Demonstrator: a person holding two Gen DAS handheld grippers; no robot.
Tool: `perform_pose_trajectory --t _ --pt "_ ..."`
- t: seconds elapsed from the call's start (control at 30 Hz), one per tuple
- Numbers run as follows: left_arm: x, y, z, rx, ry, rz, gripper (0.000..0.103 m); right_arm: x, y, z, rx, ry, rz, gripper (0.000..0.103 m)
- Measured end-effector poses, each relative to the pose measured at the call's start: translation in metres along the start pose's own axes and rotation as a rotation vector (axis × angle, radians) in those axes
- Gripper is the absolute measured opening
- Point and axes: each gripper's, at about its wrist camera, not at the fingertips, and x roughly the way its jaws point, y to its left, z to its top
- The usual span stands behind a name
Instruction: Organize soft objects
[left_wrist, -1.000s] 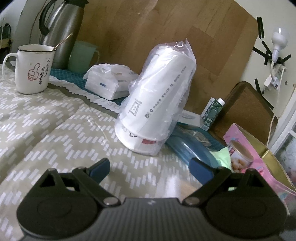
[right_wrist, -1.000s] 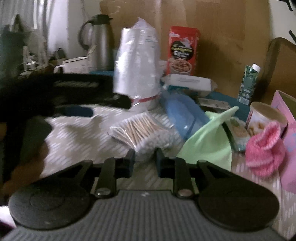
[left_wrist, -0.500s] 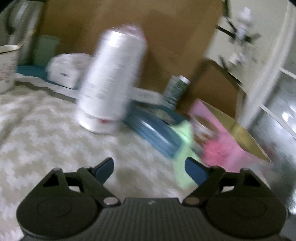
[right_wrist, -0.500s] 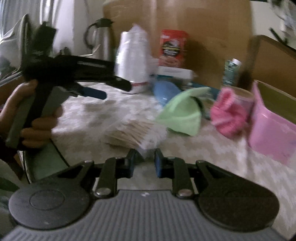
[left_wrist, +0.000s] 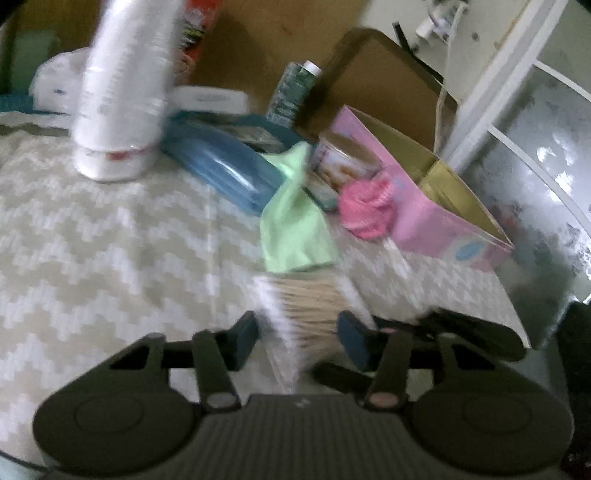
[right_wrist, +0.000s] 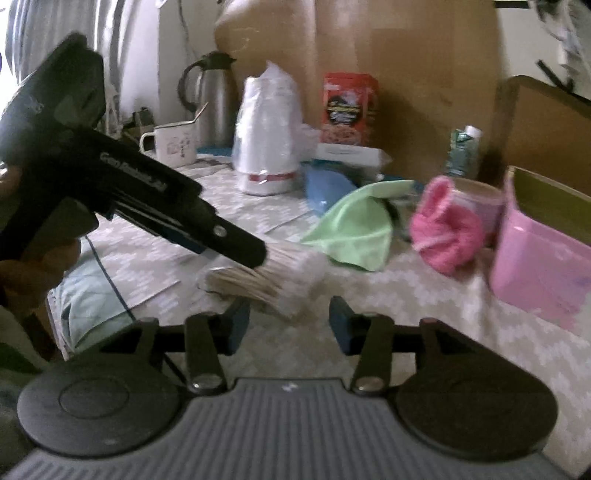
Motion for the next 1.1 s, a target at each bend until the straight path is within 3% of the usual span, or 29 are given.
perform_pose_trajectory --t 0.07,0.2,0.37,0.53,0.7,0.87,0.9,0.93,1.1 --pt "0.005 -0.012 0.001 0.034 0.012 0.004 0.048 -0.001 0.0 0.001 0.0 -0.01 -0.019 0.047" --pt "0.029 -0.039 0.007 0.089 0.079 -0.077 0.047 -0.023 -0.021 -0.012 0.073 -0.027 -0.056 0.041" --pt "0.069 -0.096 0.018 0.234 0.121 -0.147 0.049 -0.061 -0.047 -0.036 0.163 -0.04 -0.191 0.04" --pt "0.076 -0.148 0.056 0.365 0.034 -0.218 0.049 -0.096 -0.076 -0.03 0.211 -0.139 -0.33 0.04" --pt "0.097 -0.191 0.093 0.468 -0.063 -0.212 0.052 -0.111 -0.111 -0.006 0.218 -0.257 -0.452 0.04" --pt "0.14 -0.195 0.112 0.423 -0.053 -0.147 0.06 -0.085 -0.151 0.008 0.262 -0.246 -0.579 0.041" --pt "0.139 -0.19 0.112 0.403 -0.06 -0.147 0.06 -0.08 -0.156 0.007 0.268 -0.228 -0.603 0.048" --pt "0.135 -0.187 0.11 0.394 -0.069 -0.156 0.06 -0.079 -0.157 0.005 0.276 -0.226 -0.62 0.056" --pt "0.087 -0.151 0.087 0.398 -0.165 -0.137 0.066 -0.09 -0.136 -0.007 0.294 -0.291 -0.611 0.057"
